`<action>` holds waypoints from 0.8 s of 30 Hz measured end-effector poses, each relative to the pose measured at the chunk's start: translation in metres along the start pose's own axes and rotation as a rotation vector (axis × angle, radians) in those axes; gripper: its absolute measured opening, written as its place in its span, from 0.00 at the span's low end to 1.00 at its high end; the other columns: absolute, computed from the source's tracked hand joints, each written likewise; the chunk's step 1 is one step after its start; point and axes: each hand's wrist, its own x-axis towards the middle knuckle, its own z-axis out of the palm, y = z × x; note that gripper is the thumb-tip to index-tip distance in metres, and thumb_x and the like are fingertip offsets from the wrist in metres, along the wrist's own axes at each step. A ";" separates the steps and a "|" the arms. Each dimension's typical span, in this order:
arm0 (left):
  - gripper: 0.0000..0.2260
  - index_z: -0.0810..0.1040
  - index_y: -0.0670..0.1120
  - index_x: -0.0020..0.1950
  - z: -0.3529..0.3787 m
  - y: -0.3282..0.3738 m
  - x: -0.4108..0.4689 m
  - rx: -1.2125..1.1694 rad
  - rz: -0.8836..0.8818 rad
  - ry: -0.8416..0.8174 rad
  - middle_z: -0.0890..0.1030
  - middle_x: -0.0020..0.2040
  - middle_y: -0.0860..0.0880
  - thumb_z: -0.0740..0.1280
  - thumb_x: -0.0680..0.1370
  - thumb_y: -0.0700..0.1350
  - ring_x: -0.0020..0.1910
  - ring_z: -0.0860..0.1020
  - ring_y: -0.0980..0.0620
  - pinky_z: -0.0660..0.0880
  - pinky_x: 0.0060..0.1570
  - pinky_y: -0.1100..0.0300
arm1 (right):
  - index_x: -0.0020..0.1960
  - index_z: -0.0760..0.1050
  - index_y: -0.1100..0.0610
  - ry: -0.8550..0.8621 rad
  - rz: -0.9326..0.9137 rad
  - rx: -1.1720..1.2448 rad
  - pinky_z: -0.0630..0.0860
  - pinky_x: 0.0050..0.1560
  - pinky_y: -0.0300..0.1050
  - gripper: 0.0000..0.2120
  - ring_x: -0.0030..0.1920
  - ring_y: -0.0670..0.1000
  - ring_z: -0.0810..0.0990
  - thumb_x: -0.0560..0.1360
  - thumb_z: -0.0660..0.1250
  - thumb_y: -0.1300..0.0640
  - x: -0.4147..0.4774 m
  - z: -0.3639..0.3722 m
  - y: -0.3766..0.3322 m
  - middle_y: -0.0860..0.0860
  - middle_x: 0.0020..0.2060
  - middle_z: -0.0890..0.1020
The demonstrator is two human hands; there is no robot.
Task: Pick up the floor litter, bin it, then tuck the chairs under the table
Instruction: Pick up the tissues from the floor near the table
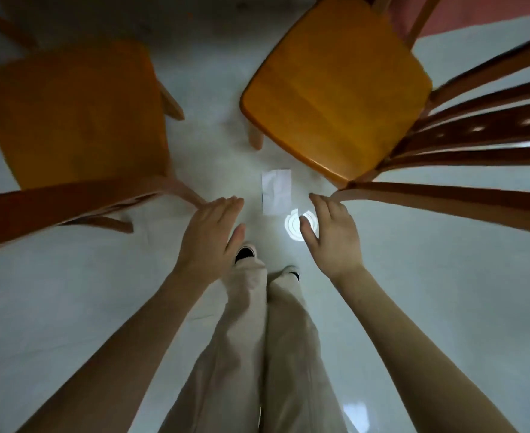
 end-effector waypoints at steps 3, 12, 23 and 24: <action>0.20 0.71 0.40 0.69 0.094 -0.054 0.046 -0.002 -0.001 0.020 0.76 0.64 0.41 0.57 0.80 0.49 0.63 0.73 0.43 0.69 0.63 0.49 | 0.69 0.70 0.64 -0.054 0.008 0.021 0.74 0.56 0.55 0.25 0.58 0.63 0.77 0.80 0.56 0.47 0.045 0.101 0.049 0.61 0.62 0.78; 0.21 0.72 0.40 0.68 0.360 -0.205 0.143 -0.010 0.043 0.009 0.76 0.65 0.41 0.56 0.80 0.49 0.64 0.73 0.43 0.68 0.64 0.50 | 0.74 0.65 0.59 -0.200 -0.001 0.074 0.65 0.68 0.48 0.25 0.70 0.56 0.67 0.81 0.62 0.50 0.145 0.379 0.192 0.55 0.71 0.71; 0.21 0.74 0.39 0.67 0.450 -0.283 0.160 0.026 0.065 -0.079 0.76 0.64 0.42 0.55 0.79 0.48 0.63 0.73 0.43 0.67 0.65 0.51 | 0.72 0.70 0.52 -0.148 -0.183 -0.169 0.70 0.59 0.56 0.28 0.65 0.61 0.69 0.76 0.66 0.42 0.208 0.510 0.247 0.56 0.68 0.73; 0.21 0.74 0.39 0.66 0.451 -0.286 0.161 0.025 0.058 -0.074 0.76 0.64 0.42 0.55 0.79 0.49 0.63 0.73 0.43 0.68 0.65 0.51 | 0.69 0.73 0.53 -0.113 -0.176 -0.133 0.72 0.57 0.56 0.25 0.61 0.61 0.71 0.76 0.67 0.44 0.208 0.514 0.247 0.57 0.64 0.75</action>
